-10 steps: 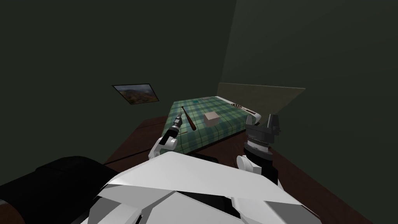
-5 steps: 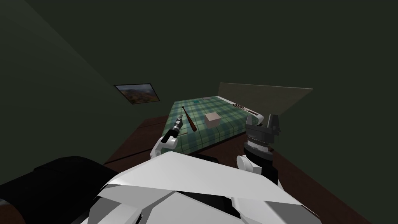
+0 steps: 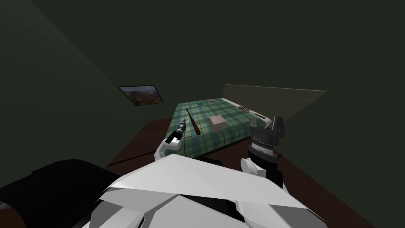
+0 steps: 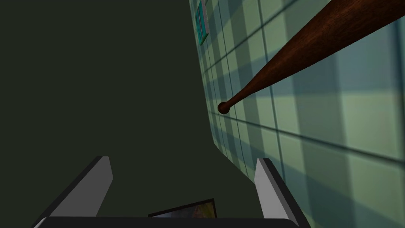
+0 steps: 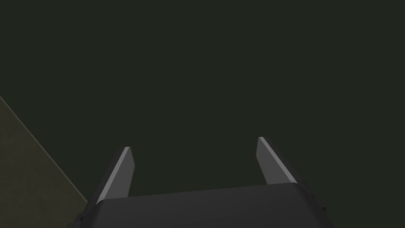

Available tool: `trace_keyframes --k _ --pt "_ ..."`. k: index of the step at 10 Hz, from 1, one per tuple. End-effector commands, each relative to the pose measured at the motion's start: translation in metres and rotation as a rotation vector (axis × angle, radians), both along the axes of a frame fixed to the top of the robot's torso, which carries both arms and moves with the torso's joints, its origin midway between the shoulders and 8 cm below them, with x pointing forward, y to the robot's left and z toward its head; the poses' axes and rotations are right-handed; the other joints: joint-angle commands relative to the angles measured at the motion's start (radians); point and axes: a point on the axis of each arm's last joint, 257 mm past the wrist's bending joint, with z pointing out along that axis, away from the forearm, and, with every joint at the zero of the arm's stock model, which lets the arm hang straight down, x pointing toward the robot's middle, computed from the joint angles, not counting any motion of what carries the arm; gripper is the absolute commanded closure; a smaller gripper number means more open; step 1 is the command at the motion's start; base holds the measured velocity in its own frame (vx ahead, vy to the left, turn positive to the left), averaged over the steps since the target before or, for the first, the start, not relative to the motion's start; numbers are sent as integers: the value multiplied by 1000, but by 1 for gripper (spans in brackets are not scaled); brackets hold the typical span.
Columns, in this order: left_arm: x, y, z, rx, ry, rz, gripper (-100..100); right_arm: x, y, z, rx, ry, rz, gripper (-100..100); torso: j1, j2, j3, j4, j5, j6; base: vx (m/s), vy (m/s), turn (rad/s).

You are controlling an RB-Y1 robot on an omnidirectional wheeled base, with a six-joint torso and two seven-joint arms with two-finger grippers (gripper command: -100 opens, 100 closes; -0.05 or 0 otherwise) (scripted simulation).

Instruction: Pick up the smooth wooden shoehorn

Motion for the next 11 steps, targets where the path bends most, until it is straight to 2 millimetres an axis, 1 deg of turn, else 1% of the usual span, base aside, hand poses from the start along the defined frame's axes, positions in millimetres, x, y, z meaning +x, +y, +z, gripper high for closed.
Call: trace_keyframes --k 1,3,4,5,6,7,10,11 --pt "-1 4 -19 -26 58 14 -100 0 0 0 0 0 0 0 0 0 0 0 0 0 61 13 54" --pt "-4 5 -29 -30 100 19 -100 0 0 0 0 0 0 0 0 1 0 0 0 0 31 8 11" --pt "-5 8 -45 -52 149 31 -100 0 0 0 0 0 0 0 0 2 1 0 0 0 35 6 44" --pt "-8 8 -51 -54 173 34 -100 0 0 0 0 0 0 0 0 2 1 0 0 0 42 4 34" --pt "-9 10 -65 -76 214 46 -100 0 0 0 0 0 0 0 0 1 1 0 0 0 60 14 76" --pt "-12 11 -72 -78 244 50 -100 0 0 0 0 0 0 0 0 0 0 0 0 0 53 10 22" --pt "-22 15 -105 -124 357 78 -100 0 0 0 0 0 0 0 0 0 0 0 0 0 56 9 46" --pt "-26 15 -111 -127 385 81 -100 0 0 0 0 0 0 0 0 0 0 0 0 0 44 7 23"
